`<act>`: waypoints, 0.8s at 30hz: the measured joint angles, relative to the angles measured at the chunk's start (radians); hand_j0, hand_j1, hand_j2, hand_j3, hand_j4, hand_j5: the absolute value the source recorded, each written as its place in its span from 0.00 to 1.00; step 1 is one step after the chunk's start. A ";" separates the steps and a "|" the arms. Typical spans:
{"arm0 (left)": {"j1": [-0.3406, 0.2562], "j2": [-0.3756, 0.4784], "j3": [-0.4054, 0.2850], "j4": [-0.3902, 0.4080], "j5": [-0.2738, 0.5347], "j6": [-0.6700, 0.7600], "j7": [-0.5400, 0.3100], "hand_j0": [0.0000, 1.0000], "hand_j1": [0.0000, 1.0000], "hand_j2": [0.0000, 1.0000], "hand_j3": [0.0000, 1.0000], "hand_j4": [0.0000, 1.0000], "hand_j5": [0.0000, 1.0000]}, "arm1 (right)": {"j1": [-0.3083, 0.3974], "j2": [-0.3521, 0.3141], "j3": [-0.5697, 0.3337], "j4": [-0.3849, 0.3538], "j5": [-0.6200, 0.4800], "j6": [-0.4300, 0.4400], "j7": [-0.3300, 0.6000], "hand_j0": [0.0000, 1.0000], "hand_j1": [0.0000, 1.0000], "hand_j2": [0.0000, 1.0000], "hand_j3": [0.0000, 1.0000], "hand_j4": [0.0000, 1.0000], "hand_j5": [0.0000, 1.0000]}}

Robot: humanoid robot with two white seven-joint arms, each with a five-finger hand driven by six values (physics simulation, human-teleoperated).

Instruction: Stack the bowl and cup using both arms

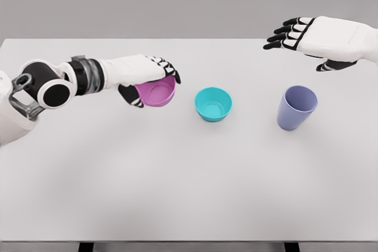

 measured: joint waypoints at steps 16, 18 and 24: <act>-0.043 -0.123 -0.037 0.003 -0.013 -0.019 0.000 0.61 0.61 0.61 0.61 0.61 0.61 | -0.002 0.000 0.000 0.000 0.000 0.000 0.000 1.00 1.00 1.00 1.00 1.00 1.00; -0.043 -0.142 -0.041 0.005 -0.022 -0.019 0.000 0.61 0.61 0.61 0.61 0.61 0.61 | -0.002 0.000 0.000 0.000 0.000 0.000 0.000 1.00 1.00 1.00 1.00 1.00 1.00; -0.063 -0.180 -0.059 0.017 -0.032 -0.018 0.000 0.61 0.61 0.61 0.61 0.61 0.61 | -0.002 0.003 0.000 0.000 0.000 0.000 0.000 1.00 1.00 1.00 1.00 1.00 1.00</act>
